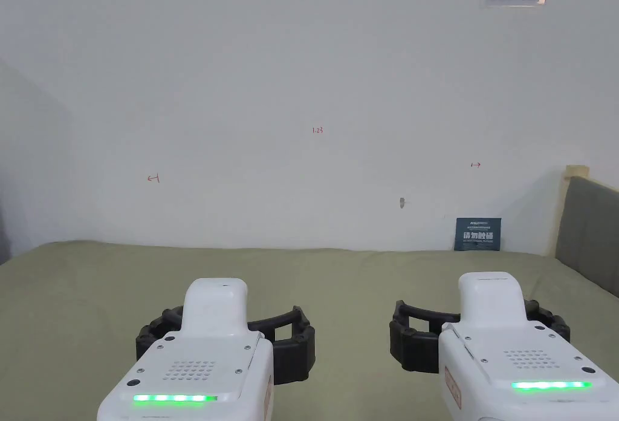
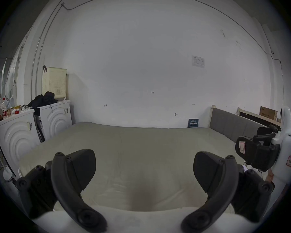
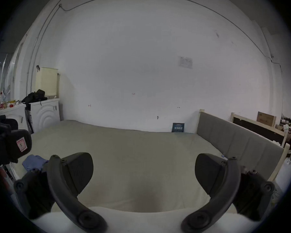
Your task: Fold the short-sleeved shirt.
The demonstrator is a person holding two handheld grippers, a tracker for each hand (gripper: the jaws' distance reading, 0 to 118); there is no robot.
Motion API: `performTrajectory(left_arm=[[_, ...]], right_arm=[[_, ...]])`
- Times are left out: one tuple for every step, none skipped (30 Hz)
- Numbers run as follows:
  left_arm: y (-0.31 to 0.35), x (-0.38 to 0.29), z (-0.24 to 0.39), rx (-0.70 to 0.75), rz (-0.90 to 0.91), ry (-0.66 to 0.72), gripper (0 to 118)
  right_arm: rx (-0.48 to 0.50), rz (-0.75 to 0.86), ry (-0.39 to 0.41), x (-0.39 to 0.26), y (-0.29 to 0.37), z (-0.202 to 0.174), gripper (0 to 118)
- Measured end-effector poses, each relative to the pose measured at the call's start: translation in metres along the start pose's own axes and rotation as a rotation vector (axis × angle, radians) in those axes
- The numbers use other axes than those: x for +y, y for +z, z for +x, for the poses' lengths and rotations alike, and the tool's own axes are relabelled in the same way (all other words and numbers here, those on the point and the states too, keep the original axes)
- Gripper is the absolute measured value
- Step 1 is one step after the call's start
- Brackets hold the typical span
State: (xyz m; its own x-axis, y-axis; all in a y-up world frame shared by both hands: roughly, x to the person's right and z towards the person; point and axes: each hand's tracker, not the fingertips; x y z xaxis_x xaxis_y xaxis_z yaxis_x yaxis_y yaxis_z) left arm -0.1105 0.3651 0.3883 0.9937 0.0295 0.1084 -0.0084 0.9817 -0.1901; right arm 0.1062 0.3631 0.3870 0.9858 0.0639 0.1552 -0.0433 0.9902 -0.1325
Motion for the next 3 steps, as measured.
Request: performTrajectory(left_arm=[[0.0004,0.0003,0.0,0.001,0.001,0.0,118],[0.0006,0.0008,0.0,0.001,0.001,-0.002,118],[0.0003,0.0007,-0.0006,0.001,0.002,-0.005,118]], right_arm=[[-0.011,0.003,-0.005,0.0005,0.0005,0.0008,118],[-0.032,0.006,-0.009,0.0013,0.0012,0.0011,118],[-0.028,0.004,-0.014,0.0021,0.0015,0.0027,118]])
